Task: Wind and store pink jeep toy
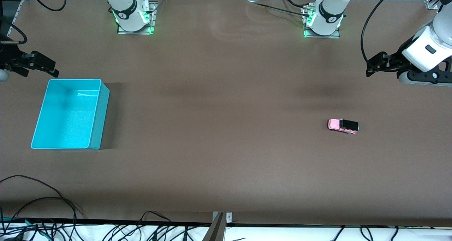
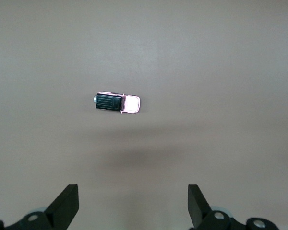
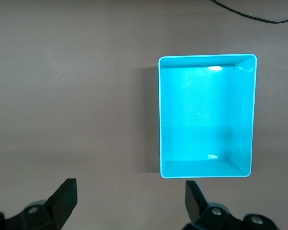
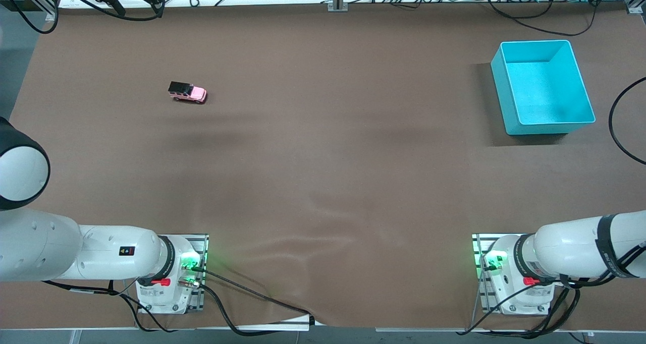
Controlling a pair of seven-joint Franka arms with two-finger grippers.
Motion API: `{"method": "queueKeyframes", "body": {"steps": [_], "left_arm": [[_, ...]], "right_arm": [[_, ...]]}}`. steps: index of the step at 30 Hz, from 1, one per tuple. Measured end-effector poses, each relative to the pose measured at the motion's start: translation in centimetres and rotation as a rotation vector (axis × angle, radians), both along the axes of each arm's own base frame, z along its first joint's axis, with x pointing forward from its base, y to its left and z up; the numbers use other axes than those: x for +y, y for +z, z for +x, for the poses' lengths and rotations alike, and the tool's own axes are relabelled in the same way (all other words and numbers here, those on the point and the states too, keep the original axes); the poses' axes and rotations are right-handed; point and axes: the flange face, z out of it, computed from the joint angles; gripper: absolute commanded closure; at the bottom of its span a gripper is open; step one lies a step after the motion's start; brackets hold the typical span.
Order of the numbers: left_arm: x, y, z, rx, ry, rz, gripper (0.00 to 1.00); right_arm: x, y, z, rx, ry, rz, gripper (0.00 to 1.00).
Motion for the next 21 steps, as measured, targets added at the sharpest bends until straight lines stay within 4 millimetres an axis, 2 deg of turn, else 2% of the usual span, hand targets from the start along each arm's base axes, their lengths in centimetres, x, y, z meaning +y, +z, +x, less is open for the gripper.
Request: {"method": "queueKeyframes", "body": {"steps": [4, 11, 21], "left_arm": [[0.0, 0.4, 0.1, -0.011, 0.0, -0.001, 0.0], [0.0, 2.5, 0.3, -0.059, 0.0, -0.004, 0.0], [0.1, 1.7, 0.7, -0.043, 0.003, -0.004, 0.0]], "right_arm": [[0.0, 0.0, 0.0, 0.0, 0.0, 0.0, 0.0], [0.0, 0.0, 0.0, 0.0, 0.0, 0.0, 0.0], [0.0, 0.0, 0.0, 0.0, 0.0, 0.0, 0.0]]}}
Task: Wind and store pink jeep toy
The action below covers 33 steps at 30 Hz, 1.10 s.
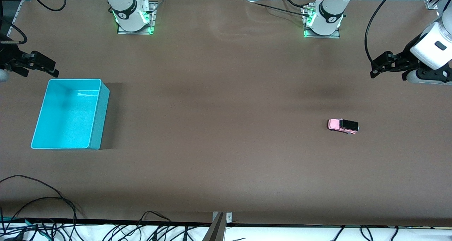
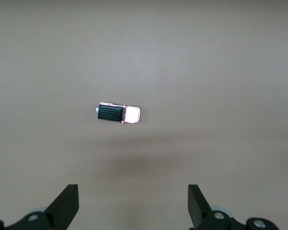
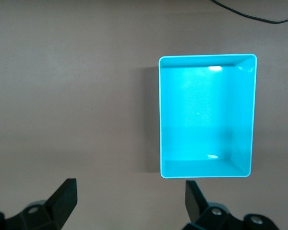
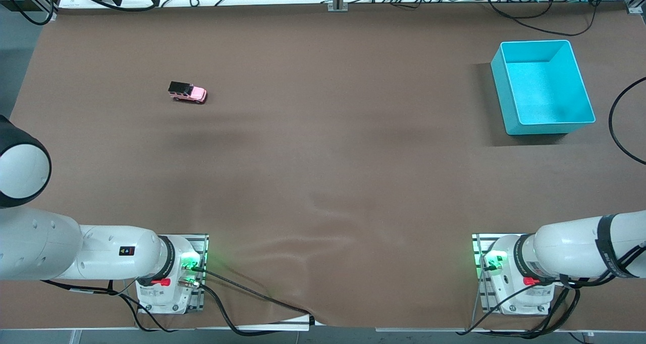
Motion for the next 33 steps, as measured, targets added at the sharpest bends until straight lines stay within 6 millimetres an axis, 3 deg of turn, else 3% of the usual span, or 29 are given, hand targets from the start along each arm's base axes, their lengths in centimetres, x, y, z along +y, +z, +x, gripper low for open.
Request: {"method": "queueKeyframes", "body": {"steps": [12, 19, 33], "left_arm": [[0.1, 1.3, -0.1, -0.012, 0.001, -0.001, 0.0], [-0.3, 1.1, -0.4, 0.019, -0.007, 0.001, 0.0], [-0.8, -2.1, 0.5, 0.101, -0.017, 0.004, 0.0]], "right_arm": [[0.1, 0.0, 0.0, 0.002, 0.001, 0.0, 0.0], [0.1, 0.0, 0.0, 0.004, 0.001, 0.0, 0.0], [0.1, -0.1, -0.1, 0.009, 0.001, 0.0, 0.0]]}}
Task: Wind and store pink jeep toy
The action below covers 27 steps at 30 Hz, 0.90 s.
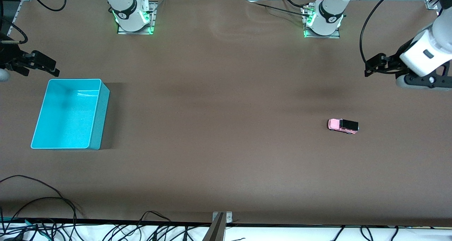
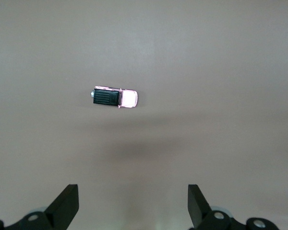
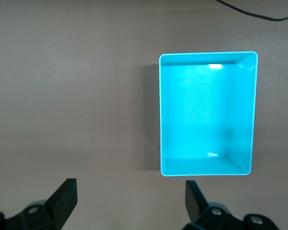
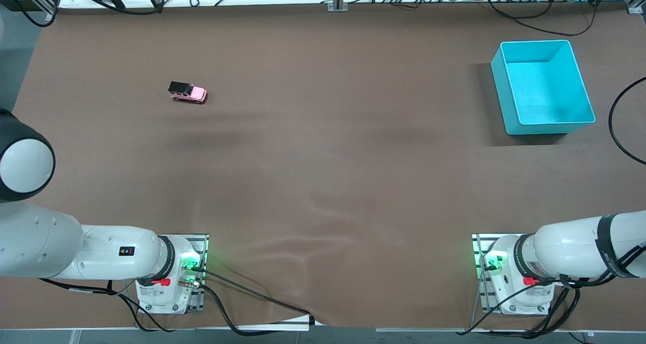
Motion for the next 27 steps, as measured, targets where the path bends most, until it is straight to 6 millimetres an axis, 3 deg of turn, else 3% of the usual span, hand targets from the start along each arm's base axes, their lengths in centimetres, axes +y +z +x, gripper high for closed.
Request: {"method": "queueKeyframes", "body": {"steps": [11, 19, 27], "left_arm": [[-0.4, -2.8, 1.2, 0.05, -0.131, -0.019, 0.0], [0.3, -4.8, 2.0, 0.083, -0.417, -0.071, 0.0], [2.6, -7.6, 3.1, 0.12, -0.698, -0.135, 0.0]], "right_arm": [[0.0, 0.0, 0.0, 0.0, 0.0, 0.0, 0.0], [0.0, 0.0, 0.0, 0.0, 0.0, 0.0, 0.0], [0.0, 0.0, 0.0, 0.0, 0.0, 0.0, 0.0]]}}
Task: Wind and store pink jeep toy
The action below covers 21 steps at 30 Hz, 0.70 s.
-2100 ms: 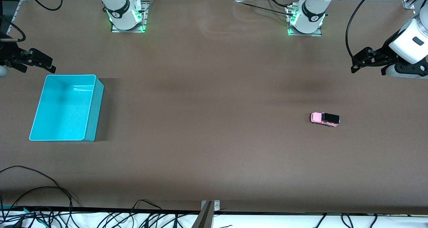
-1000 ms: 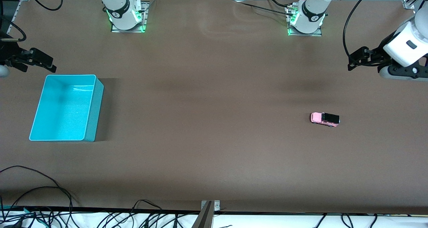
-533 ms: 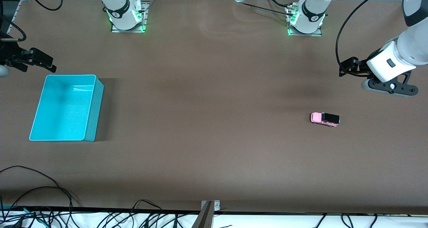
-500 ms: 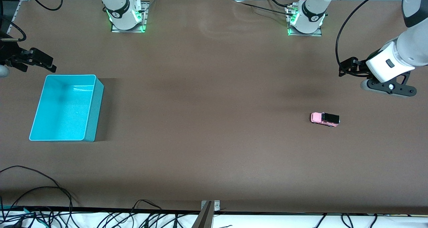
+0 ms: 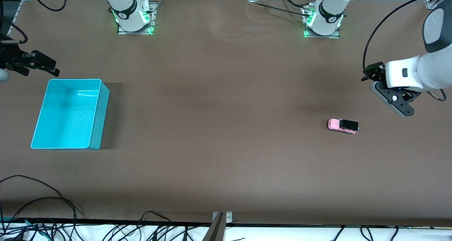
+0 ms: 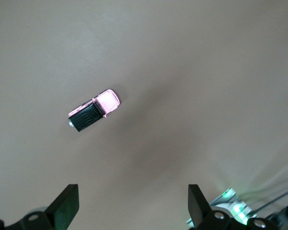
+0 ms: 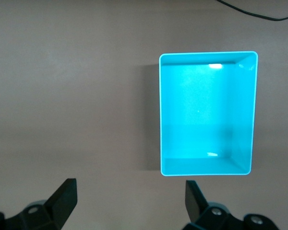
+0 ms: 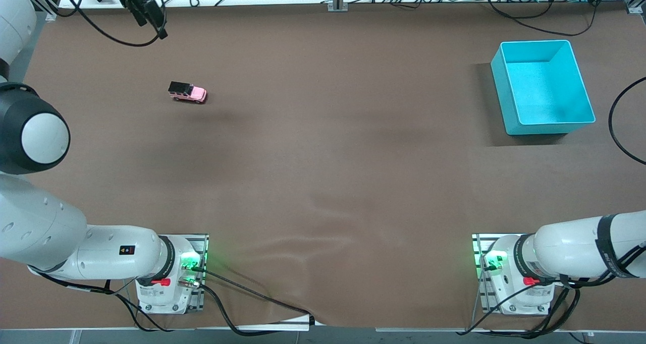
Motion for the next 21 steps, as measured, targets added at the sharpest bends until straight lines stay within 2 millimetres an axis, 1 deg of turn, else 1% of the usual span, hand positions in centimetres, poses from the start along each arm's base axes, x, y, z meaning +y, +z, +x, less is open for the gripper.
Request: {"method": "queueKeyframes", "body": {"steps": [3, 6, 12, 16, 21], "left_arm": [[0.8, -1.3, 0.6, 0.01, -0.088, -0.028, 0.0], [1.2, -2.4, 1.1, 0.011, -0.161, -0.049, 0.0], [1.9, -5.7, 2.2, 0.012, -0.343, -0.054, 0.0], [2.0, -8.8, 2.6, 0.027, -0.444, -0.055, 0.0], [2.1, -13.3, 2.9, 0.007, -0.564, -0.082, 0.0]], "right_arm": [[0.0, 0.0, 0.0, 0.0, 0.0, 0.0, 0.0], [0.0, 0.0, 0.0, 0.0, 0.0, 0.0, 0.0], [0.0, 0.0, 0.0, 0.0, 0.0, 0.0, 0.0], [0.0, 0.0, 0.0, 0.0, 0.0, 0.0, 0.0], [0.0, 0.0, 0.0, 0.0, 0.0, 0.0, 0.0]]}}
